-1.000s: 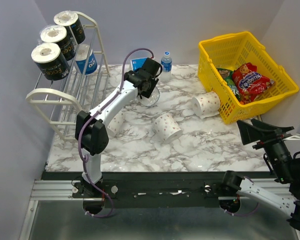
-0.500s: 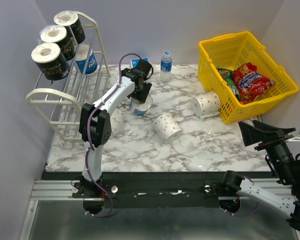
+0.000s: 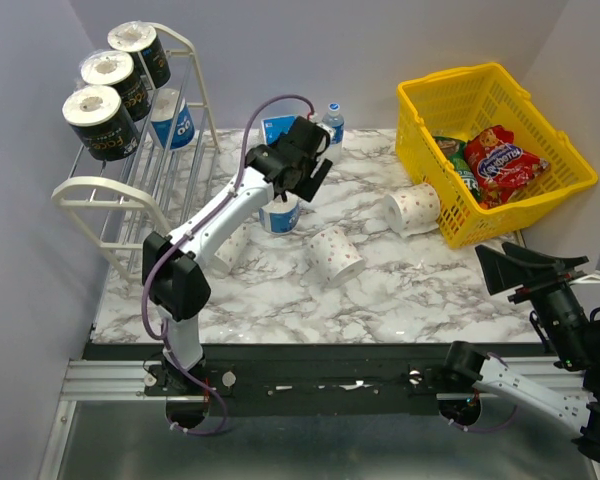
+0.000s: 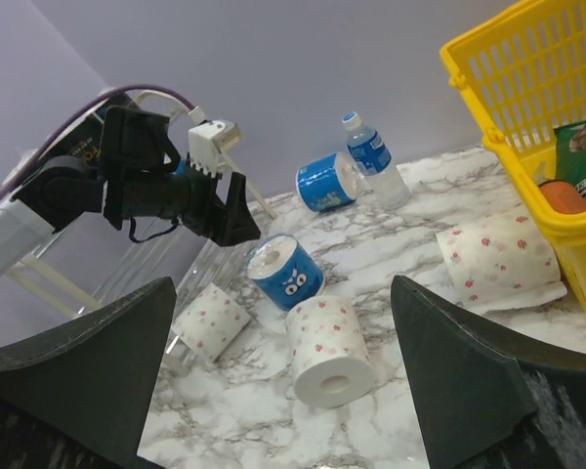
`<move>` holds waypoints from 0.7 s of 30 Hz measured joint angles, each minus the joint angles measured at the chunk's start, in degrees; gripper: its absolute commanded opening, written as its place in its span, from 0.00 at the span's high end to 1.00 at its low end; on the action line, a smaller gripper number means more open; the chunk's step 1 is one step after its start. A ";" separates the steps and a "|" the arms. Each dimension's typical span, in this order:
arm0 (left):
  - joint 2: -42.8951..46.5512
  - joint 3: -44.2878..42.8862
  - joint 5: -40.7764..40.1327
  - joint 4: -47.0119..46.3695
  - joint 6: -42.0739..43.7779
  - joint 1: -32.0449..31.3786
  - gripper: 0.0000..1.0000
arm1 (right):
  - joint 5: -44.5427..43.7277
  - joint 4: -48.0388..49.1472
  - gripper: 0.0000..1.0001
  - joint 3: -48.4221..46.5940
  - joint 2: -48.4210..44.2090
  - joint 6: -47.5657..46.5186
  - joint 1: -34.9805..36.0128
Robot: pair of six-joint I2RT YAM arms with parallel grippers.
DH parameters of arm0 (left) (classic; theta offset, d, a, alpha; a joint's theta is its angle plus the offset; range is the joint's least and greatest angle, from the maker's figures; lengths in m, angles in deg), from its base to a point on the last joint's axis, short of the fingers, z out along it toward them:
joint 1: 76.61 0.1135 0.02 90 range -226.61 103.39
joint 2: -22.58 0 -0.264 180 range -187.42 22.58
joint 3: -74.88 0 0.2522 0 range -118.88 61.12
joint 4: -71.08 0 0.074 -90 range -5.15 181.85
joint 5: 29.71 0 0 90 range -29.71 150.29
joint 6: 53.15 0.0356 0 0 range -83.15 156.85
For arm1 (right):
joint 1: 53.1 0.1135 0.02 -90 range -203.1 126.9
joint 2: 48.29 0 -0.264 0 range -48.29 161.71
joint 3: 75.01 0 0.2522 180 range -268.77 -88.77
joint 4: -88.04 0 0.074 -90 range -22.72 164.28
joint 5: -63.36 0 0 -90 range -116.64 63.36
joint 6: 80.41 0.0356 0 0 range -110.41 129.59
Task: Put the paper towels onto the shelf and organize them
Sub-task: Adjust the paper towel at the center of the board, then pick up the paper towel from the center of the board.
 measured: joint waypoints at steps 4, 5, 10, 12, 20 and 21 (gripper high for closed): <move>2.25 7.34 0.07 -3.82 1.55 -4.26 0.16 | 0.31 -0.94 0.00 -0.02 0.00 0.92 0.00; 2.14 8.94 0.07 -4.55 1.79 -4.72 0.17 | 0.39 -1.14 0.00 -0.02 0.00 1.18 0.02; 0.52 13.16 -0.46 -6.84 3.10 -4.39 0.20 | 0.63 -2.03 0.00 -0.02 0.02 1.95 0.00; -0.46 13.79 -1.44 -7.96 3.67 -4.22 0.20 | 0.63 -2.21 0.00 -0.02 0.02 2.14 0.02; -4.42 14.82 -5.16 -12.68 5.99 -4.04 0.27 | 0.59 -2.19 0.00 -0.02 0.00 2.14 0.00; -4.96 14.91 -5.42 -13.33 6.21 -4.00 0.29 | 0.59 -2.19 0.00 -0.02 0.02 2.14 0.00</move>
